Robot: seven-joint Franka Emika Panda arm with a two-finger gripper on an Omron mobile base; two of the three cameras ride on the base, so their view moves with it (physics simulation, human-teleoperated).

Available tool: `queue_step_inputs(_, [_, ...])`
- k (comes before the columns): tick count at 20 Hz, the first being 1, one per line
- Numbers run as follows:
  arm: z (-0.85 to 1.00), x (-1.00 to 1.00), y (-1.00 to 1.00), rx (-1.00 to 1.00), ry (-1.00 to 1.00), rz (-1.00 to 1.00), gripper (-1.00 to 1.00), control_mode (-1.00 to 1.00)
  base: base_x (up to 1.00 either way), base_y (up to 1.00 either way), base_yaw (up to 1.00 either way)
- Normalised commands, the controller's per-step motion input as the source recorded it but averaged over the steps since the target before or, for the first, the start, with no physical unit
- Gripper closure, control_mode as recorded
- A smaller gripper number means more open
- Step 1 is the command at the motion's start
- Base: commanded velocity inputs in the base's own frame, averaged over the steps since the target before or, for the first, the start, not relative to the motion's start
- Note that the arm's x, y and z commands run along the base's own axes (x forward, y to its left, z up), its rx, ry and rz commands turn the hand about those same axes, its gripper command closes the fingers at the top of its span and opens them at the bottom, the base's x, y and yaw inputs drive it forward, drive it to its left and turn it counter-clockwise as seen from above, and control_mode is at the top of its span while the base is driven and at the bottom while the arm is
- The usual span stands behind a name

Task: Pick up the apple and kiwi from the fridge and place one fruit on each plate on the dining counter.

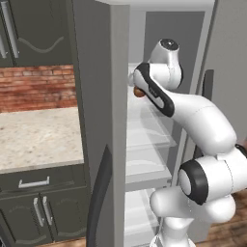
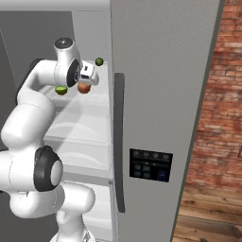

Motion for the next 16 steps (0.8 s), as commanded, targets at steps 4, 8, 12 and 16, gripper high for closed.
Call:
queue_step_inputs(4, [-0.12, 0.45, 0.01, 0.0, 0.0, 0.0, -1.0, -1.0, 0.0, 0.0, 0.0])
queue_step_inputs(8, [0.0, 0.47, 0.0, 0.0, 0.01, 0.0, -1.0, -1.0, 0.0, 0.0, 0.0])
queue_step_inputs(12, [0.0, 0.0, 0.02, 0.0, 0.03, 0.0, -1.0, -1.0, 0.0, 0.0, 0.0])
queue_step_inputs(16, [-0.29, 0.0, 0.01, 0.0, 0.08, 0.0, -1.0, -1.0, 0.0, 0.0, 0.0])
